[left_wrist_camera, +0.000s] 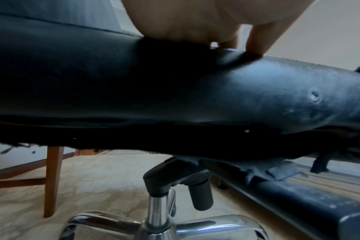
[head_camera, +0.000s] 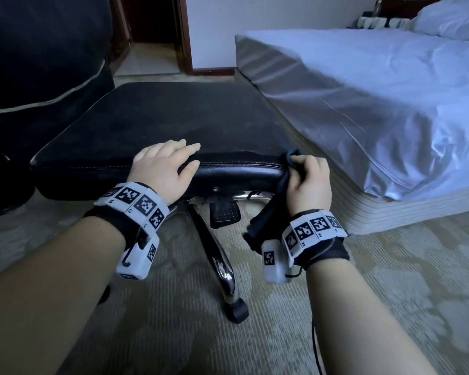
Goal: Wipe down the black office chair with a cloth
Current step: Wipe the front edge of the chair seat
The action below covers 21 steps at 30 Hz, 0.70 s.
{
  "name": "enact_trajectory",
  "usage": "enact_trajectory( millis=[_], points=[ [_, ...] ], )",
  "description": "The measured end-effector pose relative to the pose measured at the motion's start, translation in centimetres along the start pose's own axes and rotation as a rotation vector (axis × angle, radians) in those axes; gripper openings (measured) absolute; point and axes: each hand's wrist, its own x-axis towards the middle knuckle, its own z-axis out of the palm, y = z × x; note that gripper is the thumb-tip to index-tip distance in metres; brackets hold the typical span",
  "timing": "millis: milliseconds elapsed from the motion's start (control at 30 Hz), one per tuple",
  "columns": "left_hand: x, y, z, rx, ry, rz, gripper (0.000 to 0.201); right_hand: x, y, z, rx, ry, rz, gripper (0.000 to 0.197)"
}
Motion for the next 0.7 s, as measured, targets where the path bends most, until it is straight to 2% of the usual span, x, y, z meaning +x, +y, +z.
enact_trajectory(
  millis=[133, 233, 333, 433, 500, 600, 700],
  points=[
    [0.6, 1.8, -1.2, 0.054, -0.082, -0.071, 0.05, 0.7, 1.8, -0.7, 0.108, 0.02, 0.161, 0.015],
    [1.2, 4.0, -1.5, 0.074, -0.119, 0.042, 0.057, 1.3, 3.5, -1.6, 0.156, 0.091, 0.276, 0.017],
    [2.0, 6.8, -0.5, 0.063, -0.194, 0.213, 0.062, 1.7, 4.3, -2.0, 0.153, 0.121, 0.223, 0.018],
    [3.6, 9.2, 0.9, 0.085, -0.214, 0.299, 0.059, 2.2, 5.4, -2.3, 0.193, 0.199, 0.249, 0.018],
    [4.3, 9.9, 1.7, 0.098, -0.244, 0.304, 0.055, 2.2, 5.6, -2.0, 0.253, 0.213, 0.243, 0.016],
    [4.4, 9.8, 2.6, 0.074, -0.24, 0.282, 0.051, 1.4, 4.6, -0.3, 0.274, 0.126, 0.125, 0.013],
    [4.3, 9.8, 2.9, 0.059, -0.204, 0.285, 0.05, -0.2, 4.3, 1.4, 0.297, 0.158, 0.162, 0.009]
  ],
)
